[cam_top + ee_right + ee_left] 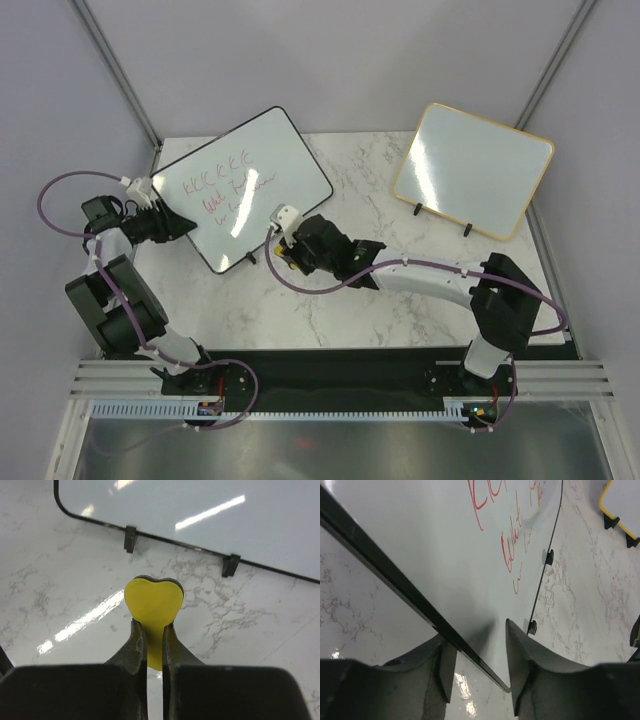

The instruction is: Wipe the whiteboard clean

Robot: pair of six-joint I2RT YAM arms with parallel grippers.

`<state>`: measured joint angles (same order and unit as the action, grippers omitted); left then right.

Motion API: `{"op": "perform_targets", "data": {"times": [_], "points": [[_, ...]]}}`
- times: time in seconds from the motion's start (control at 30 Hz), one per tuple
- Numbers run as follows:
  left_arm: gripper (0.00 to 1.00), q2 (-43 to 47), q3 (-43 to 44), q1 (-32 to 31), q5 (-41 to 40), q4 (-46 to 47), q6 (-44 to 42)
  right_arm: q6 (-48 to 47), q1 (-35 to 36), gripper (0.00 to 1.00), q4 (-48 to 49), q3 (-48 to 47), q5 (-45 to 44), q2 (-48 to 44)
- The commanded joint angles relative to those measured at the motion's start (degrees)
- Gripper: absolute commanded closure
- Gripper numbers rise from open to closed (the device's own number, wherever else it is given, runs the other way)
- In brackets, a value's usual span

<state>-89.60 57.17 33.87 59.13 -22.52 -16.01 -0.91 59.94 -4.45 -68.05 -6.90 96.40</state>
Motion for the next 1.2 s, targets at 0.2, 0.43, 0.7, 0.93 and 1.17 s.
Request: {"op": "perform_targets", "data": {"times": [0.2,0.43,0.7,0.93,1.17], "points": [[0.82,-1.63,3.92,-0.29,4.15,1.78,-3.06,-2.08,-6.50,1.00,7.79,-14.46,5.49,9.22],[0.98,-4.35,5.67,-0.29,3.62,-1.03,-9.38,-1.64,-8.96,1.00,9.46,-25.80,8.30,18.81],[0.98,-4.18,6.64,-0.56,2.13,-4.01,-16.94,0.91,-9.67,1.00,12.88,-38.47,2.60,28.92],[0.98,-4.53,7.43,-0.82,0.81,-5.43,-18.35,3.10,-9.84,1.00,11.57,-46.02,-4.17,35.78],[0.98,-3.47,7.43,-1.26,0.11,-5.69,-18.35,2.67,-10.46,1.00,7.89,-55.69,-7.69,43.94]]}}
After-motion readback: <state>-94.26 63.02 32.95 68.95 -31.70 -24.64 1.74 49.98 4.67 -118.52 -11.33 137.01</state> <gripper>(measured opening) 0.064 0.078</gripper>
